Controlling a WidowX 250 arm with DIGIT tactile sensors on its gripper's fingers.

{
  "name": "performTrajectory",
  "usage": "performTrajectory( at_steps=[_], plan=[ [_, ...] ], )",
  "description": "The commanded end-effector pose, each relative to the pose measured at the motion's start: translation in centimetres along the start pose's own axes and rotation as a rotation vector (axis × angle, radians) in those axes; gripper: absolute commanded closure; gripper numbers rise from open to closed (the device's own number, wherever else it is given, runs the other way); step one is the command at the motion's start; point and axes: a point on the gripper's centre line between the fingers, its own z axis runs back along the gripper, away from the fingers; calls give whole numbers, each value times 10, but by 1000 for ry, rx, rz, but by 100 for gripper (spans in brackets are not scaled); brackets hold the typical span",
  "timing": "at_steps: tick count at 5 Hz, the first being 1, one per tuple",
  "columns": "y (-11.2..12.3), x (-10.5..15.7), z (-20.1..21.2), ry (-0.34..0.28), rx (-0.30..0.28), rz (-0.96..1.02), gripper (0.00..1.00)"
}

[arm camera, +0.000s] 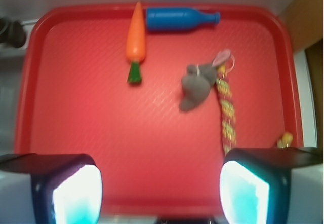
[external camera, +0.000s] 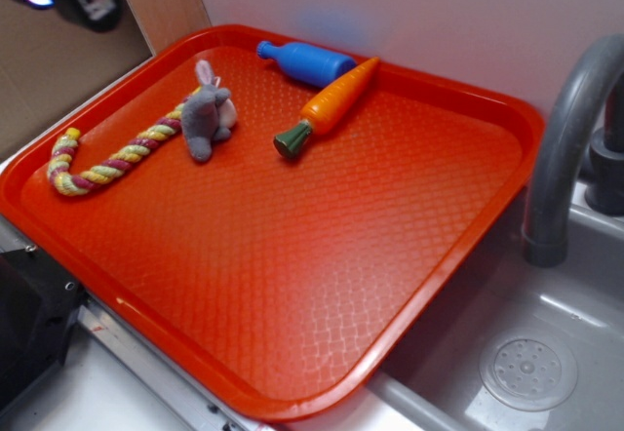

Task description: Grab the carrot.

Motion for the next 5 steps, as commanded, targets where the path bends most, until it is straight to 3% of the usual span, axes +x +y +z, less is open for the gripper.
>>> performTrajectory(
  at_steps=[1, 3, 4, 5],
  plan=[
    [6, 74, -67, -76, 0, 27, 0],
    [-5, 105, -125, -13, -23, 1, 0],
    [-24, 116, -146, -3, -106, -78, 0],
    [-44, 119, -154, -4, -144, -152, 0]
  ],
)
